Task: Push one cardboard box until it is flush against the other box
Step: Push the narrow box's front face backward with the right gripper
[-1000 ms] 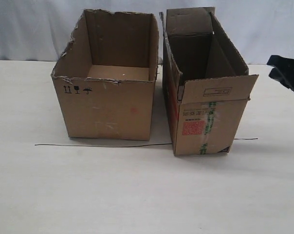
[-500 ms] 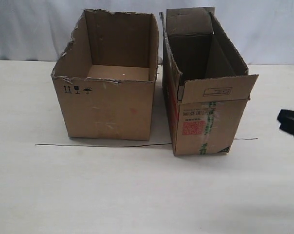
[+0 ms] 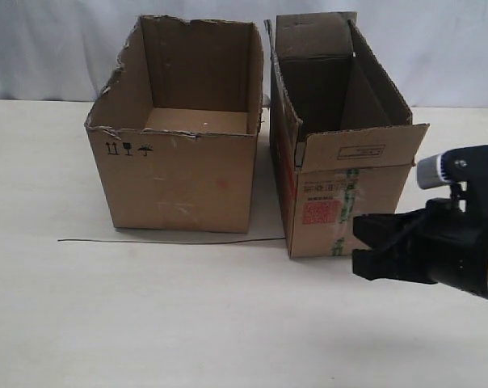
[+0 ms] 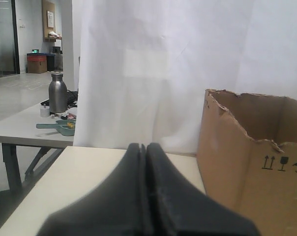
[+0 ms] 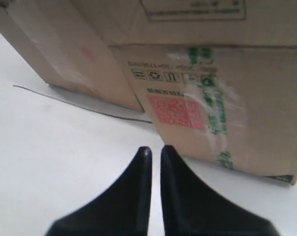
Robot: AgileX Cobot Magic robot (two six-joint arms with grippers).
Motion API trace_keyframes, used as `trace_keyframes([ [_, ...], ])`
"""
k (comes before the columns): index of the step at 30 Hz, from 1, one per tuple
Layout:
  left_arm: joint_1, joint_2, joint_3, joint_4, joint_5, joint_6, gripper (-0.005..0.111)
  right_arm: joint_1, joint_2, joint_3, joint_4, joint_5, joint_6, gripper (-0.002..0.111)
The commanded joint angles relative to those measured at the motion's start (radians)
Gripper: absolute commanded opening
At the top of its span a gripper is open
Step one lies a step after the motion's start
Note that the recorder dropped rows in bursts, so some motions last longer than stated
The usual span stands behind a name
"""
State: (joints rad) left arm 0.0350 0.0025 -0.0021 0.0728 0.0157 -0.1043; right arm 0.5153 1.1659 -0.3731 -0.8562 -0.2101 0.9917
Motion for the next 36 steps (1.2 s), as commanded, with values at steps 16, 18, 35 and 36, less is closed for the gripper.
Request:
trace_keyframes([
  [16, 0.000, -0.003, 0.002, -0.004, -0.006, -0.006, 0.000, 0.011, 0.436, -0.324, 0.037, -0.024, -0.058, 0.005],
  [18, 0.000, -0.003, 0.002, -0.004, -0.006, -0.006, 0.000, 0.011, 0.458, -0.344, 0.037, -0.024, -0.058, 0.005],
  [35, 0.000, -0.003, 0.002, -0.002, -0.006, -0.006, 0.000, 0.011, 0.129, -0.324, -0.015, 0.089, -0.006, 0.005],
  [36, 0.000, -0.003, 0.002, -0.002, -0.006, -0.006, 0.000, 0.011, 0.070, -0.316, -0.015, 0.089, -0.006, 0.005],
])
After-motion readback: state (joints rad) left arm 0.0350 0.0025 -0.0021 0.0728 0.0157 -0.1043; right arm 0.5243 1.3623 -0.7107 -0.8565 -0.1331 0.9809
